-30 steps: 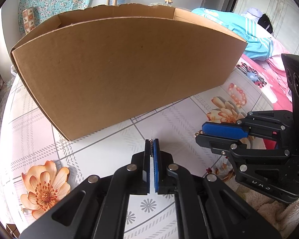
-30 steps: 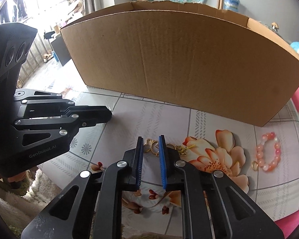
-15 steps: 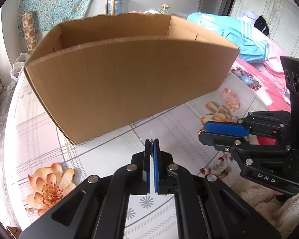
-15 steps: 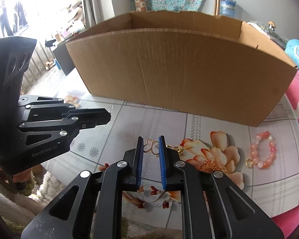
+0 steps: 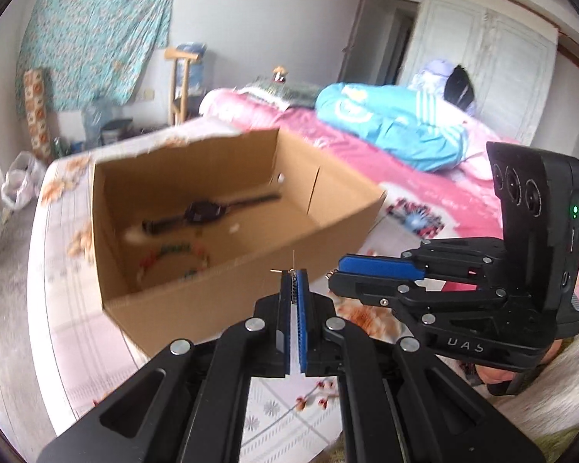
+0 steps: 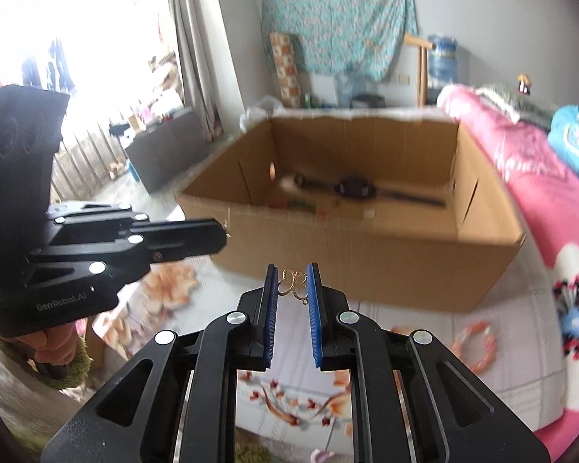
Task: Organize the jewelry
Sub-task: 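Carry both charms into the box and open both tools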
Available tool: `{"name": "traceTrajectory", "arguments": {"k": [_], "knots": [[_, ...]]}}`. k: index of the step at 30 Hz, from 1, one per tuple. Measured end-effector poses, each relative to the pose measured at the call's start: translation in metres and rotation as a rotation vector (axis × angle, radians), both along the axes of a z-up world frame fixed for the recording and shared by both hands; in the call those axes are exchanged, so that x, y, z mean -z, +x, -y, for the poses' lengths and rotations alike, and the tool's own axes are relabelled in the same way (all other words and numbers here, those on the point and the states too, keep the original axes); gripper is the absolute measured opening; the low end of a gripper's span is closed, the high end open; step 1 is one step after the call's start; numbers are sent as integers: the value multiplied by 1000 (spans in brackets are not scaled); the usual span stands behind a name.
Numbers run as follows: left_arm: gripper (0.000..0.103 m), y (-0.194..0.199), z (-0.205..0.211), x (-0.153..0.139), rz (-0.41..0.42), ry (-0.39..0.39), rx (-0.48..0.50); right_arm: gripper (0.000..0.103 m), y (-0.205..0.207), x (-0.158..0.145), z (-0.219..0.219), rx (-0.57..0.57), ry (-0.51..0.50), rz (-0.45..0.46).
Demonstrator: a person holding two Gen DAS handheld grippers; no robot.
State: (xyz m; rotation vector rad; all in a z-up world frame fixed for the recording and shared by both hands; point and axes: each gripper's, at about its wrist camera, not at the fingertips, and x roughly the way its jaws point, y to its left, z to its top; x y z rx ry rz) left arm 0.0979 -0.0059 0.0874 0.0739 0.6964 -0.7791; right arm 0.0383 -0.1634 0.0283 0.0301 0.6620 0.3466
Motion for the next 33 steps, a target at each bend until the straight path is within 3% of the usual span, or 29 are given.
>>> {"name": "traceTrajectory", "arguments": {"k": [6, 11, 20, 27, 33], "knots": [[2, 18, 9, -24, 61, -4, 5, 13, 11, -29, 11, 30, 29, 105], [2, 48, 21, -27, 56, 4, -10, 13, 33, -35, 16, 61, 33, 149], [3, 123, 45, 0, -96, 103, -125, 13, 86, -26, 30, 152, 3, 82], [4, 147, 56, 16, -138, 167, -183, 14, 118, -13, 39, 208, -19, -7], [27, 150, 56, 15, -131, 172, -213, 15, 115, -17, 45, 227, -13, 11]]}}
